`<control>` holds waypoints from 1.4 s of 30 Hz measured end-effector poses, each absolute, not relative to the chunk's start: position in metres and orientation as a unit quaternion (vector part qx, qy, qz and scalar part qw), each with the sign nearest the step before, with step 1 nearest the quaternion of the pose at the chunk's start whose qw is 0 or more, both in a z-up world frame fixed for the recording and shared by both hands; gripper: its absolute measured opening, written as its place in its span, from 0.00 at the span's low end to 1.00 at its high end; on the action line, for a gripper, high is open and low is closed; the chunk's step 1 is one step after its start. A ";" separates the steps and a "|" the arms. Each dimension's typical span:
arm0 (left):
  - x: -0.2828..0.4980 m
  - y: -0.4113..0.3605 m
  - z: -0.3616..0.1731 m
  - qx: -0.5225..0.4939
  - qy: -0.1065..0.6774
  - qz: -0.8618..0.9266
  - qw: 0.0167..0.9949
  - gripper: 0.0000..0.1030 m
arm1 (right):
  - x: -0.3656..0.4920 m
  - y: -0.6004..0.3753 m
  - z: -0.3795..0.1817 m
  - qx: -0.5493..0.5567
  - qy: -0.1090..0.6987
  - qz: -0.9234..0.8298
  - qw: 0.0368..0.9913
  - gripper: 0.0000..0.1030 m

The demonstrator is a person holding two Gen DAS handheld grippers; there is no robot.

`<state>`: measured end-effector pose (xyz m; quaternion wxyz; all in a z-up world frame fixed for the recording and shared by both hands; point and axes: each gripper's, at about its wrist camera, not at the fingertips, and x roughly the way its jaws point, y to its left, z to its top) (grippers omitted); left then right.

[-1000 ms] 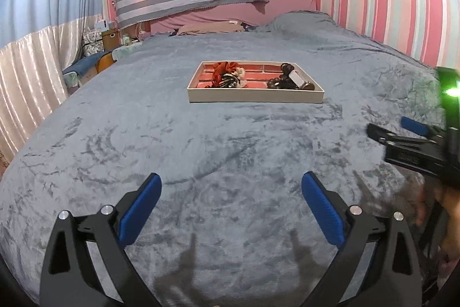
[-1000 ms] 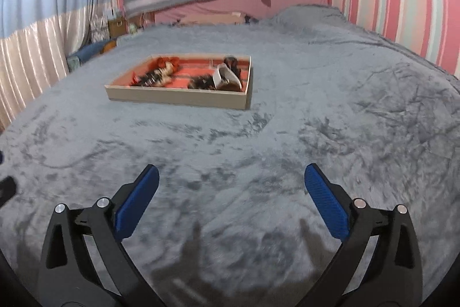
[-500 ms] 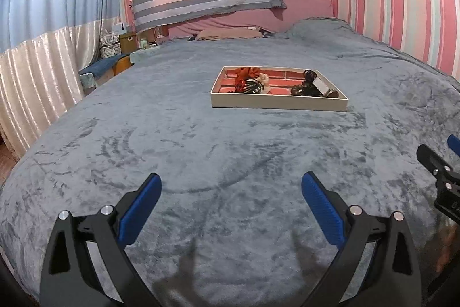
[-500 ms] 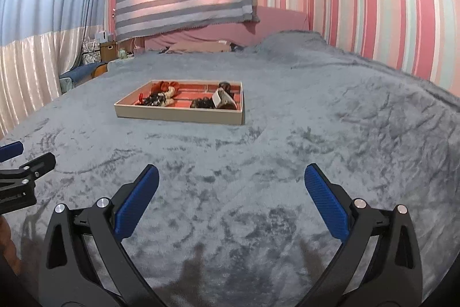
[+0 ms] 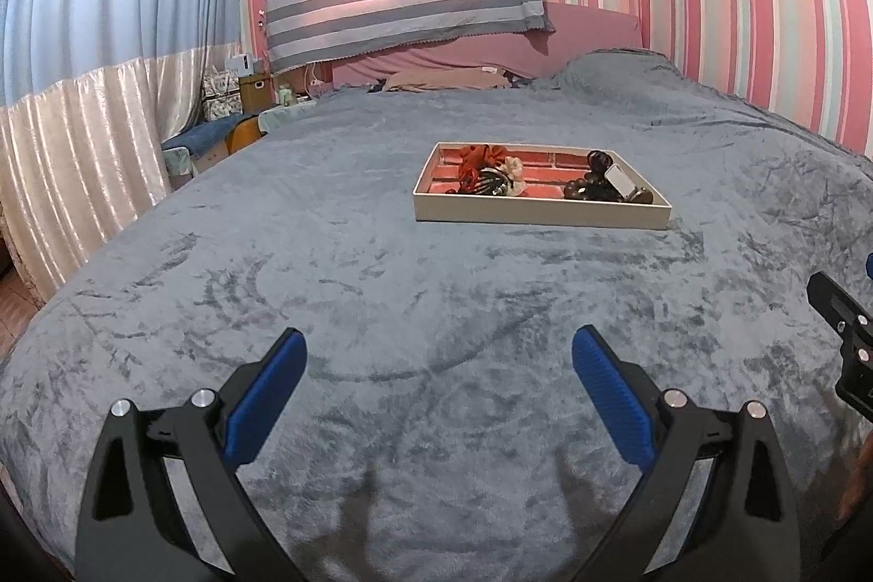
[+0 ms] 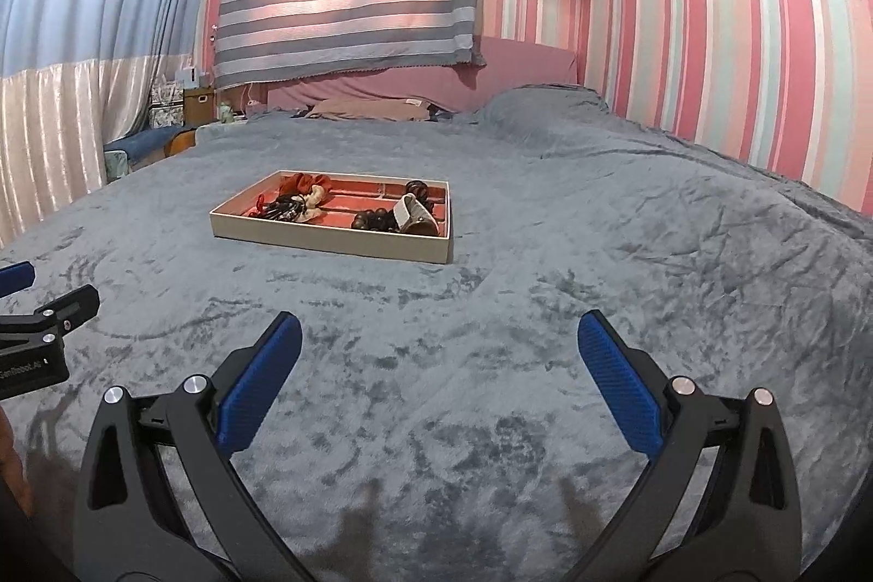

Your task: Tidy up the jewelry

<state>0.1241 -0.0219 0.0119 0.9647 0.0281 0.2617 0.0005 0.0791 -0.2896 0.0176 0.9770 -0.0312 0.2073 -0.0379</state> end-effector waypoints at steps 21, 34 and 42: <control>0.117 -0.020 0.021 0.023 0.240 0.006 0.970 0.93 | 0.071 -0.289 0.029 -0.021 0.190 -0.027 0.981 0.96; 0.113 -0.017 0.026 0.019 0.223 0.009 0.975 0.93 | 0.067 -0.287 0.033 -0.022 0.178 -0.029 0.983 0.96; 0.109 -0.018 0.029 0.023 0.209 0.011 0.978 0.93 | 0.066 -0.288 0.034 -0.022 0.176 -0.029 0.984 0.96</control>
